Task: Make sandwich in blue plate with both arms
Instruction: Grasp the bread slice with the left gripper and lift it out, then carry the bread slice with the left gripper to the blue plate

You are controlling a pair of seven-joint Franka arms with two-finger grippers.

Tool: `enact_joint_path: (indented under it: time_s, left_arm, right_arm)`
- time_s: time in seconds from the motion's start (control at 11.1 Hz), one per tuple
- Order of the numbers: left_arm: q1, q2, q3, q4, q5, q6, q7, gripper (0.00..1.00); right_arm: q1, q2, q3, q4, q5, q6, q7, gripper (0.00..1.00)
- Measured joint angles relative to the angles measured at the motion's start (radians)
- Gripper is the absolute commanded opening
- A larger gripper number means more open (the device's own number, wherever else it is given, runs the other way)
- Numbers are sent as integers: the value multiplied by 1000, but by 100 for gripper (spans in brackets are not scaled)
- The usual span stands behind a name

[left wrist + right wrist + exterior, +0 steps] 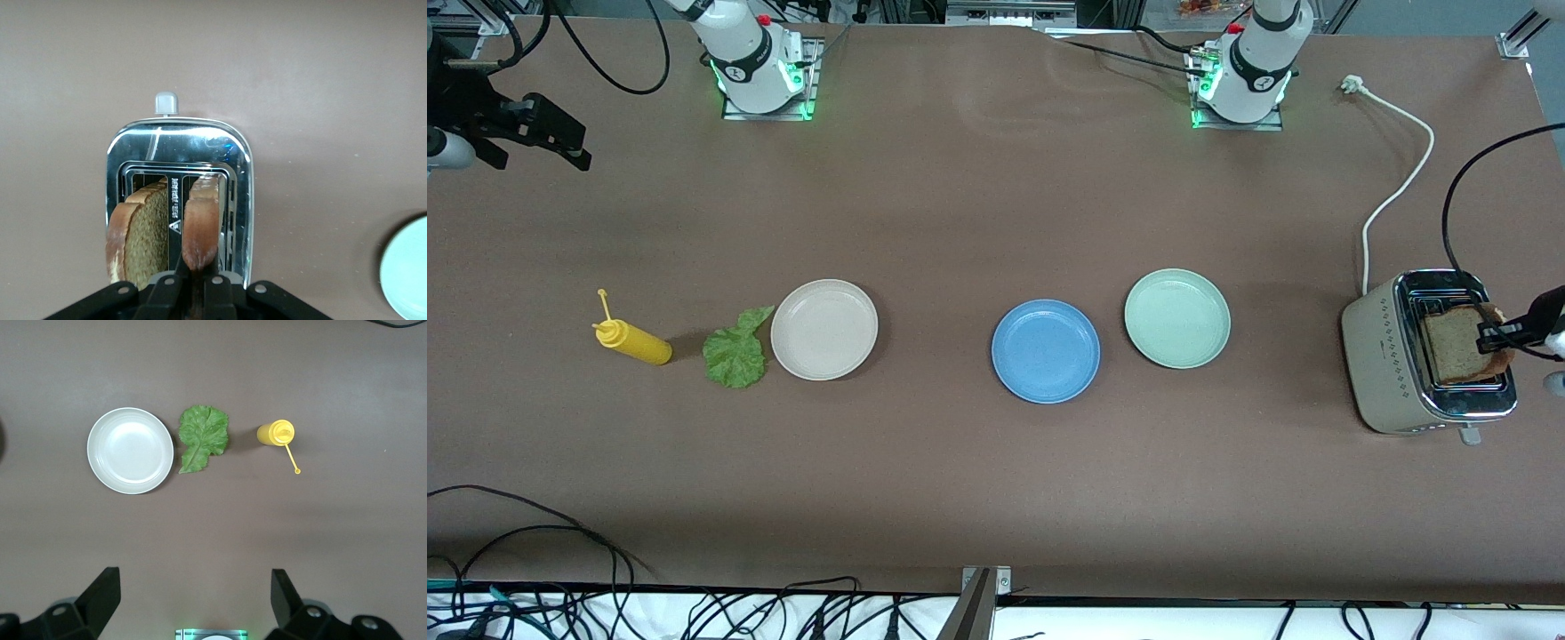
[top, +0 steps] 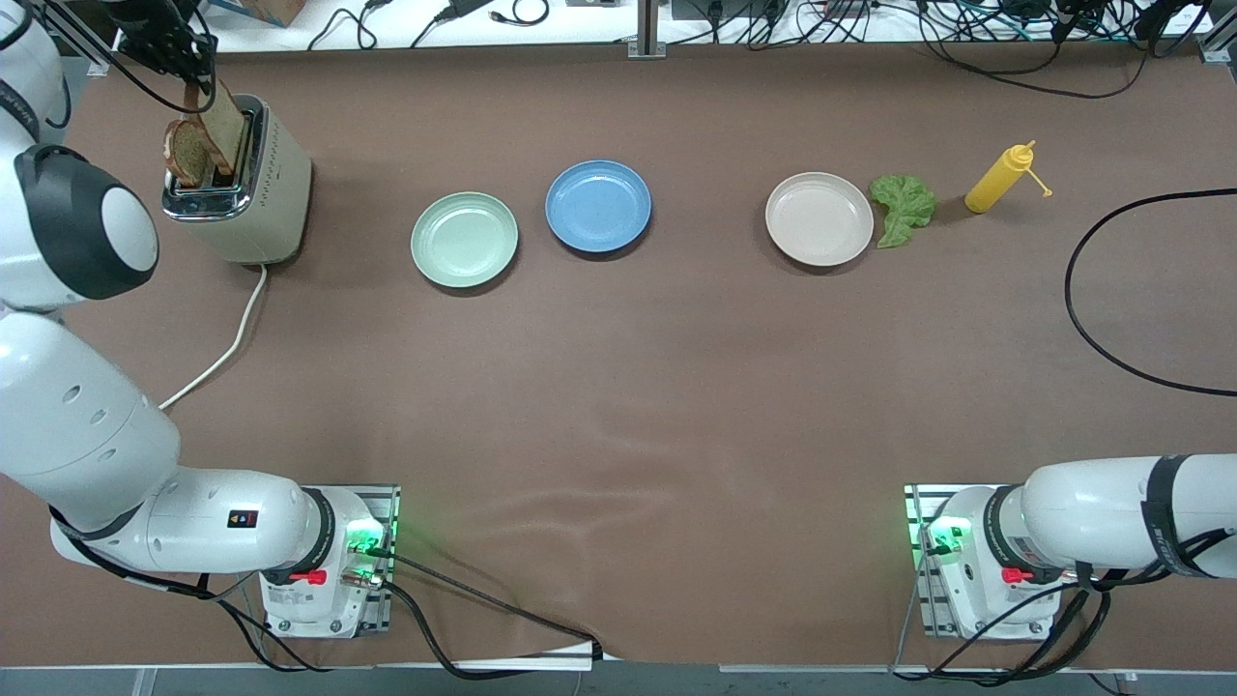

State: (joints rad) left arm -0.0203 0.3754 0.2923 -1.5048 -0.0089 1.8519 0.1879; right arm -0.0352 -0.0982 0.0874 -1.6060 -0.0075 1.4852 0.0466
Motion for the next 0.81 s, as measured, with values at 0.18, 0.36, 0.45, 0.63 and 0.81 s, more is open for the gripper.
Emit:
enact_joint_path:
  time_s: [0.18, 0.36, 0.45, 0.63, 0.81]
  left_arm:
    - [-10, -49, 0, 4, 0, -25, 0, 0]
    - [-23, -87, -7, 8, 0, -65, -1, 0]
    - [-32, -98, -12, 18, 0, -89, -4, 0]
    - [-42, -108, -23, 61, 0, -144, -8, 0]
    - [-46, -111, -58, 75, -38, -167, -23, 0]
  right_arm:
    - [0, 0, 0, 0, 0, 0, 0, 100]
    - [0, 1, 0, 0, 0, 0, 0, 100]
    - [0, 2, 0, 0, 0, 0, 0, 100]
    - [0, 2, 0, 0, 0, -1, 0, 100]
    - [0, 2, 0, 0, 0, -1, 0, 100]
